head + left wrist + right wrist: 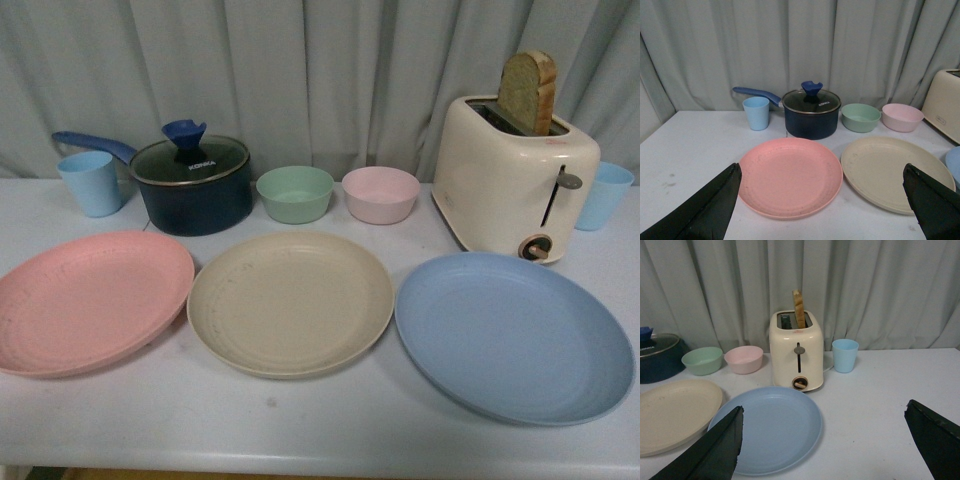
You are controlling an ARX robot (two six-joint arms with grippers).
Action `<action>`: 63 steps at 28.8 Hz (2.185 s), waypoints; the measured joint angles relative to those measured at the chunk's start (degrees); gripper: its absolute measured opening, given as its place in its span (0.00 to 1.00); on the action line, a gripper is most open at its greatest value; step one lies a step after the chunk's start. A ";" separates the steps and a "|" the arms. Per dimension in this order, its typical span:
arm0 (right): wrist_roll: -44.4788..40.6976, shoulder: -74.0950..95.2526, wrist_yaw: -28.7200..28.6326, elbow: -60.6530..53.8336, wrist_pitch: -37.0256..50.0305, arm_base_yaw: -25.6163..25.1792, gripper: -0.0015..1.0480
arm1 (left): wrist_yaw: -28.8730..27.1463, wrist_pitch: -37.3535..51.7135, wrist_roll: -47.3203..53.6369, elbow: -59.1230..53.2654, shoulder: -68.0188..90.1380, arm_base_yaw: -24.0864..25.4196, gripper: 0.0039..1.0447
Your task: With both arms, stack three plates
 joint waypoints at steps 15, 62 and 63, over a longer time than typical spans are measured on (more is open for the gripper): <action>0.00 0.00 0.00 0.00 -0.02 0.00 0.94 | 6.21 2.29 5.81 16.72 35.78 9.33 0.94; 0.00 0.00 0.00 0.00 -0.02 0.00 0.94 | 18.05 -12.31 11.56 84.11 133.52 22.97 0.52; 0.00 0.00 0.00 0.00 0.00 0.00 0.94 | 19.21 -12.81 10.88 83.82 133.52 22.97 0.40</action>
